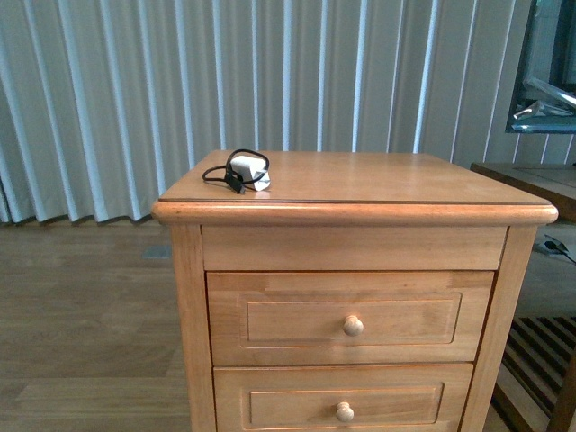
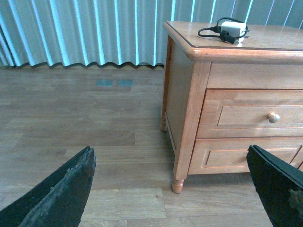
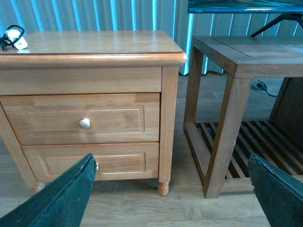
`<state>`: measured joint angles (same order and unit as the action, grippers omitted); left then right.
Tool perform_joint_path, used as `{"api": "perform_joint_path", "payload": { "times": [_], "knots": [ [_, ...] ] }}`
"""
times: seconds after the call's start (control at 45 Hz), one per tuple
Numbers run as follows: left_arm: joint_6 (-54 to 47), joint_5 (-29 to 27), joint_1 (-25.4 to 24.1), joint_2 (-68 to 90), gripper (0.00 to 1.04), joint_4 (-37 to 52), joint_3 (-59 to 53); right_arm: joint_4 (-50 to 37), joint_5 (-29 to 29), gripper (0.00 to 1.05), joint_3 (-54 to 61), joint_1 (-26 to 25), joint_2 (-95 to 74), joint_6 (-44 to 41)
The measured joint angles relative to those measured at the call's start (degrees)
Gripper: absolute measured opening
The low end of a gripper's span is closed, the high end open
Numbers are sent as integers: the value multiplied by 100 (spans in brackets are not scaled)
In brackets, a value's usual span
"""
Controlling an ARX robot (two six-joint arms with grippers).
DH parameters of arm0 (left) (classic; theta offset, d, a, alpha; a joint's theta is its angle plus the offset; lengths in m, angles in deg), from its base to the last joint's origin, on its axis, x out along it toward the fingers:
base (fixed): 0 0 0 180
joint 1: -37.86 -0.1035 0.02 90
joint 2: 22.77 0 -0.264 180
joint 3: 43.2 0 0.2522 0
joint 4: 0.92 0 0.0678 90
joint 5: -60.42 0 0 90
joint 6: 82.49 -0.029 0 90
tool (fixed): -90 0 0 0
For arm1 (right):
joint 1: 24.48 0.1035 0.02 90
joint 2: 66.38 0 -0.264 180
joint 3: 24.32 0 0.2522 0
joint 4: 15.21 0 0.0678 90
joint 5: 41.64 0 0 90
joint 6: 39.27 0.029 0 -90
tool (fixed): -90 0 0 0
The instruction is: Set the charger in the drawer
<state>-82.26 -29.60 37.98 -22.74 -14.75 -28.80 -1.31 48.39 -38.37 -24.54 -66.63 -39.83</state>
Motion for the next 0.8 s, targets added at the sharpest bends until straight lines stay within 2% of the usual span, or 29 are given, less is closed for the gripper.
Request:
{"api": "perform_joint_path", "payload": {
  "times": [0.801],
  "knots": [
    [0, 0, 0, 0, 99, 0, 0, 0, 0, 96, 0, 0, 0, 0]
  ]
}}
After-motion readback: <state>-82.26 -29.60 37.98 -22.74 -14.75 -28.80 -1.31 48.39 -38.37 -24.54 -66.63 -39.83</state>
